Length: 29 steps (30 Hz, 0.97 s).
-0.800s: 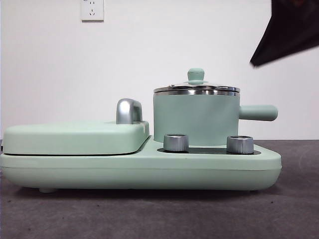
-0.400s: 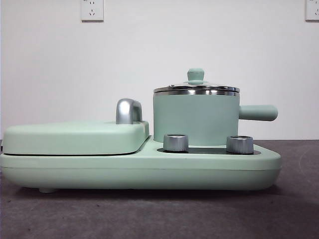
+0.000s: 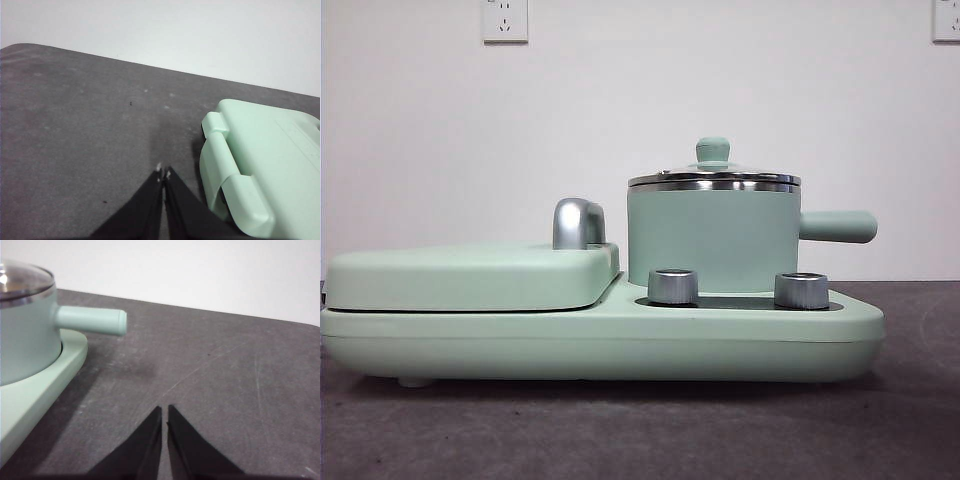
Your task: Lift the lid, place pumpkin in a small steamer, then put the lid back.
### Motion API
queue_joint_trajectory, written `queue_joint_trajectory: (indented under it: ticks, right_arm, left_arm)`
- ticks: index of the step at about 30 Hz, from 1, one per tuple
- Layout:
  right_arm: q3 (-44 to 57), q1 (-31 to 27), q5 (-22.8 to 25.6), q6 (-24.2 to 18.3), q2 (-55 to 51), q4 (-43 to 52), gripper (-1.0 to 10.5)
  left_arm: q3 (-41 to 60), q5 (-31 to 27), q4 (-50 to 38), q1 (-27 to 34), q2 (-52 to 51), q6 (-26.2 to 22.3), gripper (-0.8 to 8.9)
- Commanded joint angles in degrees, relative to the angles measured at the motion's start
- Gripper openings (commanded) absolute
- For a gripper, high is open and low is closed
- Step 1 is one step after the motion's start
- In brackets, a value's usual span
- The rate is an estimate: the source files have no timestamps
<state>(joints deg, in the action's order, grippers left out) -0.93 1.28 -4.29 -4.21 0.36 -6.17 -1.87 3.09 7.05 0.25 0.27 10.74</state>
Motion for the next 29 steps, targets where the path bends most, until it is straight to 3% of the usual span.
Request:
queue_joint_trajectory:
  ticks: [1,4,29]
  right_arm:
    - [0.2,-0.1,0.0,1.0,-0.2,0.6,0.2]
    - [0.2,0.0,-0.3,3.0,-0.1,0.5,0.2]
    - [0.2,0.0,-0.2,2.9,-0.2,0.6,0.2]
  left_arm:
    - [1.2,-0.1,-0.7,0.2,-0.1,0.3,0.07]
    - [1.2,-0.1,-0.7,0.2,-0.1,0.3,0.07]
    - [1.2,-0.1,-0.7,0.2,-0.1,0.3,0.07]
